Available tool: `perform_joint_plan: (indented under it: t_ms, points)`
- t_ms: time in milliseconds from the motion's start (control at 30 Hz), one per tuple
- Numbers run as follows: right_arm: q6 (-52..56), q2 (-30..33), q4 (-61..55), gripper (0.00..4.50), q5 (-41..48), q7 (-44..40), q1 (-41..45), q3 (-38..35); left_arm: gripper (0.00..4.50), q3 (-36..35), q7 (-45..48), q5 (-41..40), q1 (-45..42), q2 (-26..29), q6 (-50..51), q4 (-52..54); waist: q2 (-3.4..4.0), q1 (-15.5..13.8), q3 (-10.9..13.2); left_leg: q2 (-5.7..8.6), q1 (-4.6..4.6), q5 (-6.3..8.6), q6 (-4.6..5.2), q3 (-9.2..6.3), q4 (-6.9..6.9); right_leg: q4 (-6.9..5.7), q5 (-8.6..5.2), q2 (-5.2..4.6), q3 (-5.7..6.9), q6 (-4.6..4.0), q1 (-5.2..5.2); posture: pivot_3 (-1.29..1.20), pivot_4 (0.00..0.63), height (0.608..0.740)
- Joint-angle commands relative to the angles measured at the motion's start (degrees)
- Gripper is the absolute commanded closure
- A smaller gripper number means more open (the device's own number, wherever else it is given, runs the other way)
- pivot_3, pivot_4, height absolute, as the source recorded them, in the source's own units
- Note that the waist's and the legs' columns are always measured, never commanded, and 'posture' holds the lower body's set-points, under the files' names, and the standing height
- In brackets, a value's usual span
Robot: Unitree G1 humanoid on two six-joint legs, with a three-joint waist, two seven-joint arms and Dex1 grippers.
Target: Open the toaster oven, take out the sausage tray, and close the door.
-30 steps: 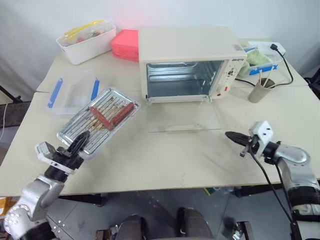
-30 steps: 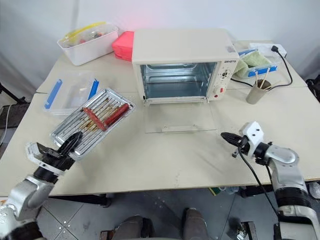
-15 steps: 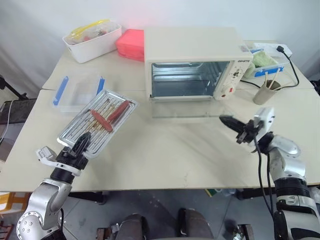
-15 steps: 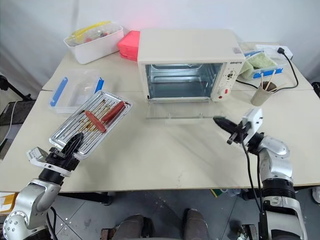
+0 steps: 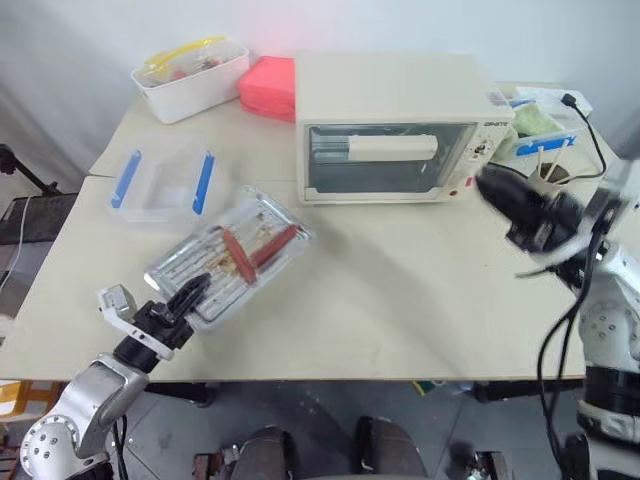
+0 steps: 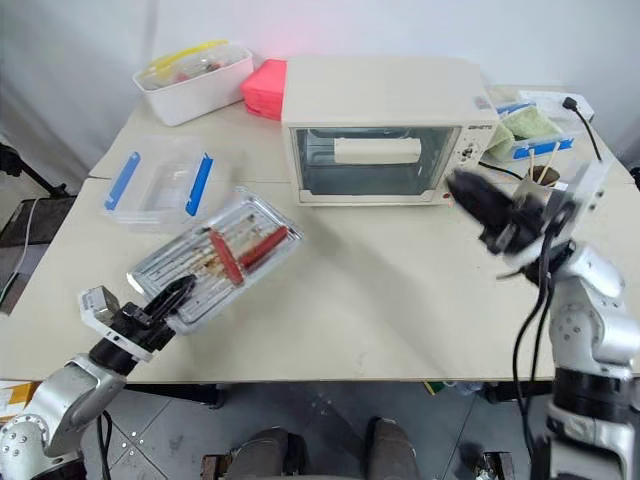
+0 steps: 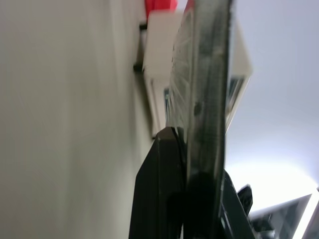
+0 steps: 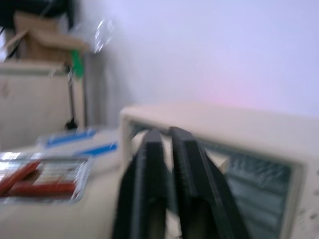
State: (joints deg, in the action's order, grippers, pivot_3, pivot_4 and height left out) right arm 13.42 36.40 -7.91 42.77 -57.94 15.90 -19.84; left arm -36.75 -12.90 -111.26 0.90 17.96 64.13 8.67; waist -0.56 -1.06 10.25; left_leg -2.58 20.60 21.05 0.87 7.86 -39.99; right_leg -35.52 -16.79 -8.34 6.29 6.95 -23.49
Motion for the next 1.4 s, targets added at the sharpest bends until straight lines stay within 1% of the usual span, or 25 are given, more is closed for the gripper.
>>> perform_joint_plan:
  t_ms: [33,67,100,133,233,300,367,400,533,600,800,933,1033,1133,1233,1300,1333,1367,1400]
  points:
    - [-6.97,2.5,-7.74,2.63,-3.97,-8.42,-10.19,-0.11,4.5,5.5,5.19,-1.74,0.28,6.52,5.93,-2.33,0.0,-0.35,0.0,-0.01,-0.01,0.0,0.01,0.02,0.0,0.01,0.0,0.01,-0.01,0.0,0.0,0.0,0.15,0.74]
    - [-10.09,2.66,-11.17,2.3,-5.35,-12.11,-17.97,-0.65,4.5,8.83,6.9,-1.74,-1.36,9.74,8.52,-4.45,0.0,-0.64,0.0,0.0,0.0,0.0,0.0,0.01,0.0,0.03,0.0,0.03,0.01,0.0,0.01,0.0,0.15,0.74]
    - [-10.64,2.51,-13.81,1.97,-5.12,-13.58,-23.77,-1.74,4.5,11.3,8.09,-1.74,-3.27,11.95,10.07,-6.65,0.03,-0.75,-0.01,-0.02,0.0,0.01,-0.01,0.0,0.0,0.04,0.0,0.06,0.03,0.0,0.01,0.0,0.15,0.74]
    - [-10.89,2.48,-15.46,1.64,-4.75,-14.26,-27.5,-2.43,4.5,13.01,9.16,-1.74,-4.65,13.48,10.84,-8.26,0.08,-0.95,-0.03,-0.01,0.01,0.01,-0.02,0.0,0.02,0.06,-0.01,0.08,0.02,-0.01,0.03,0.0,0.15,0.74]
    - [-12.22,2.85,-16.34,0.72,-4.76,-13.69,-31.33,-4.32,4.5,18.73,11.02,-1.74,-9.56,17.69,12.98,-13.02,0.04,-0.24,-0.04,0.0,-0.03,0.01,-0.03,0.06,-0.07,0.07,0.04,0.08,-0.1,0.05,0.06,0.0,0.15,0.74]
    - [-12.24,2.64,-16.52,0.04,-4.65,-12.5,-32.18,-5.35,4.5,21.75,11.91,-1.74,-12.02,19.49,13.72,-15.4,-0.04,0.53,-0.08,-0.05,-0.3,0.01,-0.03,0.31,-0.07,0.09,0.15,0.08,-0.3,0.03,0.15,0.0,0.15,0.74]
    - [-11.87,2.51,-16.22,0.04,-5.0,-10.95,-33.0,-7.06,4.5,26.0,13.57,0.76,-16.8,19.58,15.36,-18.99,-0.01,0.73,-0.08,-0.11,-0.4,0.04,-0.12,0.31,-0.02,0.08,0.08,0.09,-0.31,-0.09,0.16,0.0,0.15,0.74]
    - [-11.59,2.55,-15.95,0.04,-5.17,-10.21,-33.49,-7.92,4.5,28.02,14.6,3.37,-19.77,18.68,15.95,-20.9,0.01,0.71,-0.08,-0.11,-0.38,0.03,-0.15,0.3,0.03,0.05,0.04,0.09,-0.3,-0.14,0.08,0.0,0.15,0.74]
    - [-10.51,3.33,-15.27,0.04,-5.51,-8.72,-35.16,-10.18,4.5,32.27,18.27,12.67,-29.06,14.08,16.36,-28.27,0.01,-0.53,-0.08,-0.13,-0.26,-0.01,-0.2,0.38,0.07,-0.03,0.03,0.27,-0.28,-0.16,0.01,0.0,0.15,0.74]
    - [-10.15,3.72,-14.79,0.04,-5.54,-7.8,-36.01,-11.92,4.5,34.37,21.67,18.98,-34.16,10.8,15.94,-32.42,0.02,-0.85,-0.09,-0.09,-0.24,-0.01,-0.17,0.51,0.02,0.02,0.04,0.27,-0.28,-0.14,0.09,0.0,0.15,0.74]
    - [-8.53,4.16,-15.71,0.04,-4.99,-4.86,-37.66,-15.6,4.5,37.3,29.85,35.03,-44.93,3.2,13.69,-43.53,0.06,-1.25,-0.12,-0.05,-0.19,-0.03,-0.13,0.57,-0.03,0.42,0.11,0.29,-0.27,-0.01,0.17,0.0,0.15,0.74]
    - [-7.43,4.03,-17.32,0.04,-4.73,-3.43,-38.55,-16.24,4.5,37.54,33.66,43.96,-49.43,0.07,12.53,-49.09,0.1,-1.69,-0.14,-0.05,-0.19,-0.03,-0.13,0.56,-0.03,0.45,0.12,0.27,-0.27,0.01,0.18,0.0,0.15,0.74]
    - [-6.97,3.9,-17.93,0.04,-4.63,-2.68,-38.83,-16.41,4.5,36.32,36.23,48.24,-51.15,-1.19,12.63,-50.87,0.12,-1.94,-0.15,-0.05,-0.21,-0.04,-0.11,0.53,-0.05,0.48,0.15,0.25,-0.26,0.05,0.25,0.0,0.15,0.74]
    - [-6.81,3.85,-18.14,0.0,-4.64,-2.36,-39.09,-16.4,3.93,35.95,39.24,51.96,-51.51,-1.22,12.73,-49.61,0.12,-1.9,-0.16,-0.05,-0.21,-0.04,-0.1,0.49,-0.05,0.48,0.15,0.24,-0.26,0.06,0.25,0.0,0.15,0.74]
    - [-7.63,3.57,-17.15,0.0,-5.07,-3.01,-39.51,-16.15,3.05,35.06,41.83,54.29,-50.49,0.51,13.44,-46.33,0.1,-1.61,-0.14,-0.06,-0.2,-0.04,-0.09,0.47,-0.03,0.48,0.15,0.25,-0.26,0.06,0.21,0.0,0.15,0.74]
    - [-8.56,3.33,-15.84,0.0,-5.55,-3.75,-39.46,-15.65,2.44,34.78,44.38,55.67,-48.99,3.31,13.8,-43.27,0.1,-1.22,-0.14,-0.09,-0.16,-0.04,-0.1,0.47,0.02,0.43,0.15,0.27,-0.27,0.06,0.14,0.0,0.15,0.74]
    - [-8.91,3.28,-15.16,0.0,-5.69,-4.11,-39.29,-15.39,2.11,33.89,45.75,55.84,-47.73,5.55,13.75,-41.07,0.09,-0.76,-0.14,-0.11,-0.14,-0.04,-0.1,0.47,0.04,0.38,0.15,0.3,-0.27,0.06,0.11,0.0,0.15,0.74]
    - [-9.16,3.32,-14.47,0.0,-5.77,-4.48,-39.02,-15.16,1.81,34.75,48.78,56.71,-45.52,8.79,12.51,-36.64,0.07,-0.3,-0.12,-0.13,-0.14,-0.04,-0.1,0.47,0.06,0.29,0.15,0.33,-0.27,0.05,0.1,0.0,0.15,0.74]
    - [-9.36,3.34,-13.98,0.0,-5.84,-4.76,-38.82,-15.01,1.51,35.48,51.03,57.46,-43.93,10.92,11.49,-33.49,0.03,0.49,-0.1,-0.16,-0.13,-0.04,-0.11,0.47,0.07,0.28,0.15,0.36,-0.28,0.05,0.06,0.0,0.15,0.74]
